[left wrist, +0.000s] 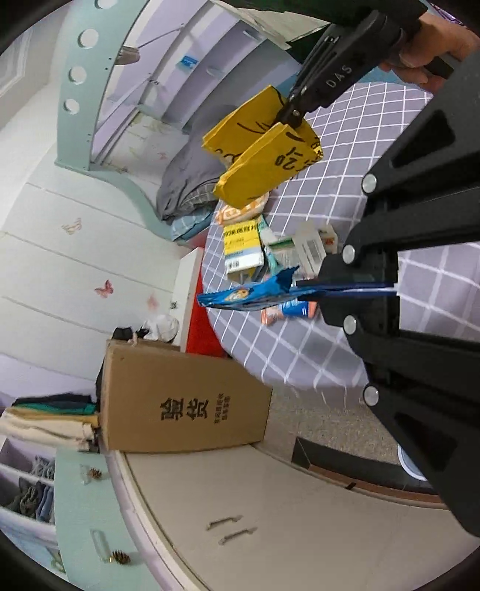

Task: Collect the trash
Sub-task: 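Grasp the blue wrapper with the left tool while the right tool grasps the yellow bag, then carry wrapper and yellow bag over the bin and release both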

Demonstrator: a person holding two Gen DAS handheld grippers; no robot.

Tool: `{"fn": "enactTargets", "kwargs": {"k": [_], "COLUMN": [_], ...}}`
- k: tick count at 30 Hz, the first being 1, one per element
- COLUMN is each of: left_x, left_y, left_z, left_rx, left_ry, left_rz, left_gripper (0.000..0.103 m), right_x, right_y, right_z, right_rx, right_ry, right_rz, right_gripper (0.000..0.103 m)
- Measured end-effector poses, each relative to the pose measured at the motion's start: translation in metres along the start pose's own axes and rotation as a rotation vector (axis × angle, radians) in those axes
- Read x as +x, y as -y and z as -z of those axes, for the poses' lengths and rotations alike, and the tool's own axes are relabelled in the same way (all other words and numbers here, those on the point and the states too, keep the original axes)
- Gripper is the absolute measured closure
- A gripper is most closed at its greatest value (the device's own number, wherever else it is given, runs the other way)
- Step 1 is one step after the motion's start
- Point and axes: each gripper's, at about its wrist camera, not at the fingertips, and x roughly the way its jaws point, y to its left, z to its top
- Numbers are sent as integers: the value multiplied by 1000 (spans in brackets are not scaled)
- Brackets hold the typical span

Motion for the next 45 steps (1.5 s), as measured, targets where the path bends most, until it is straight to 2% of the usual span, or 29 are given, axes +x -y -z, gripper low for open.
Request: {"fn": "enactTargets", "kwargs": {"k": [4,8,14,18,21,28,31,33,45], "left_x": [-27,-49,-60,-51,-42,-26,-18,-13,-19], "left_y": [-32,-74,-153,-199,-222,-245,-246,-250,-253], "left_z": [10,27,64,92,107,122,126,130,125], "left_rx": [-36,-75,-182,-244,-280,-299,-307,-309,-281], "left_ry": [19,17,-63,-135,-178,-224,-260,-280,-241], "left_rz": [-44,-112,-217,-269,-287,-302,-314,-336,-432], "left_gripper": [103,103,103,103,103,101,92,62,49], "right_x": [2,18,49,74,87,112,117,120,127], "right_y": [-50,-103,-179,-221,-239,-257,-255,-255,-261], "right_z": [5,21,57,87,105,125,128,128,138], "right_rx": [-42,-82,-151,-182,-203,-223,-219,-217,-235], "right_ry": [-20,-83,-207,-291,-331,-377,-385,-391,-422], "right_rz": [-98,-205,-316,-358,-354,-320,-305,-301,-309], "right_gripper": [98,98,98,98,98,98,98,98,98]}}
